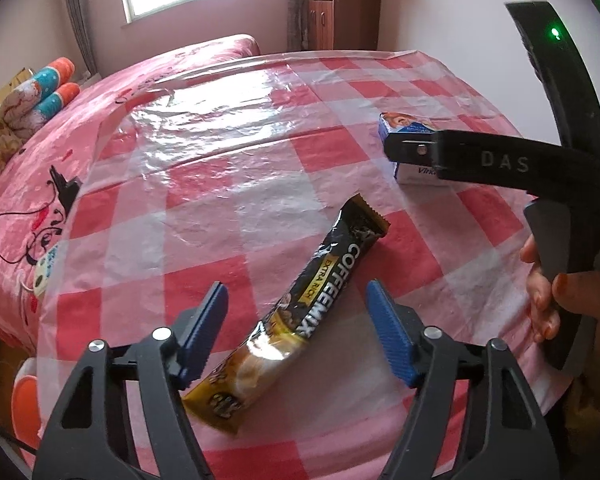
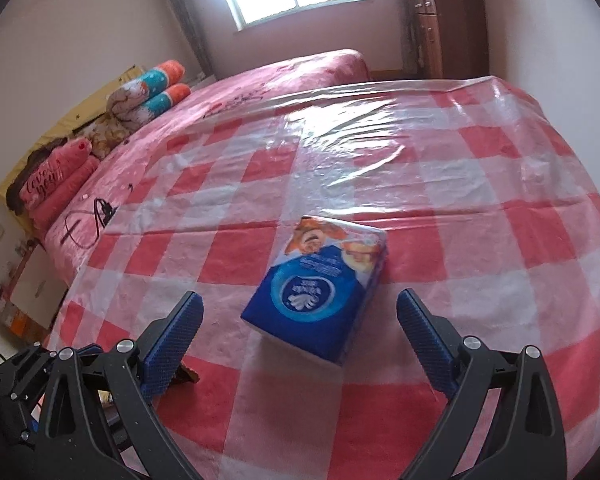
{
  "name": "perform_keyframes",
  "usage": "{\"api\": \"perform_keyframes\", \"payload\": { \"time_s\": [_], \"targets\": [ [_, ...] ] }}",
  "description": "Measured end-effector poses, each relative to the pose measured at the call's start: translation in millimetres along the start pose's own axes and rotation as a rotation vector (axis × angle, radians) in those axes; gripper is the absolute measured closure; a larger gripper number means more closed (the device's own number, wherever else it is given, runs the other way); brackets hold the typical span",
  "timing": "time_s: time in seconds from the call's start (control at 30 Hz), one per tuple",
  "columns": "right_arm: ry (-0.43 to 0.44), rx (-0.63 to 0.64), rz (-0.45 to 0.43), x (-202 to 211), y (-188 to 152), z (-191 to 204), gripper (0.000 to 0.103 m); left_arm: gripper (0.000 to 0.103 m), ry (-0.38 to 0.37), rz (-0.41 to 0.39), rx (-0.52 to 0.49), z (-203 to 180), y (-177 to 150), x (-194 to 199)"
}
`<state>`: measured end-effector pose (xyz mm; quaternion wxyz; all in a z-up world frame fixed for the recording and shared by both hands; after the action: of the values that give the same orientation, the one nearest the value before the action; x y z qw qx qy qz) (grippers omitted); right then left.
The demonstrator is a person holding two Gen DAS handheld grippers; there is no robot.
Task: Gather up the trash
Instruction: 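Grasp the COFFEEMIX coffee stick with the left tool, then grasp the blue Vinda tissue pack with the right tool while the left tool holds the coffee stick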
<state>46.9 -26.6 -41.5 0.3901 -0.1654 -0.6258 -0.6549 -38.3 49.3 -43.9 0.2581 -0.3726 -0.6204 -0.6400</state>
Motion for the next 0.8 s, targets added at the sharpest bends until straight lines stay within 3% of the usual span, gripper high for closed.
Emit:
{"api": "perform_keyframes", "payload": {
  "time_s": [0.43, 0.6, 0.8],
  "targets": [
    [-0.001, 0.040, 0.046, -16, 4, 2, 0.008, 0.058, -0.006, -0.005, 0.027, -6, 8, -11],
    [-0.022, 0.067, 0.042, -16, 5, 6, 0.033, 0.066, 0.005, -0.013, 0.037, -8, 10, -12],
    [0.003, 0.084, 0.038, -16, 4, 10, 0.039, 0.071, 0.005, -0.010, 0.074, -2, 12, -11]
  ]
}}
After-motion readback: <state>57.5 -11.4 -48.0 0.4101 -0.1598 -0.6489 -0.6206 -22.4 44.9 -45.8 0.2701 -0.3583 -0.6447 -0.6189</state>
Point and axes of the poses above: each gripper's, at about its wrist camera, not at the fingertips, and x roughly against the way its jaws point, z to its left, y to its top, the point moved 7 cm from there along -x, roughly the way its jaws point, and after that the axes turned 8 degrees about x, right-handed, at the moved point
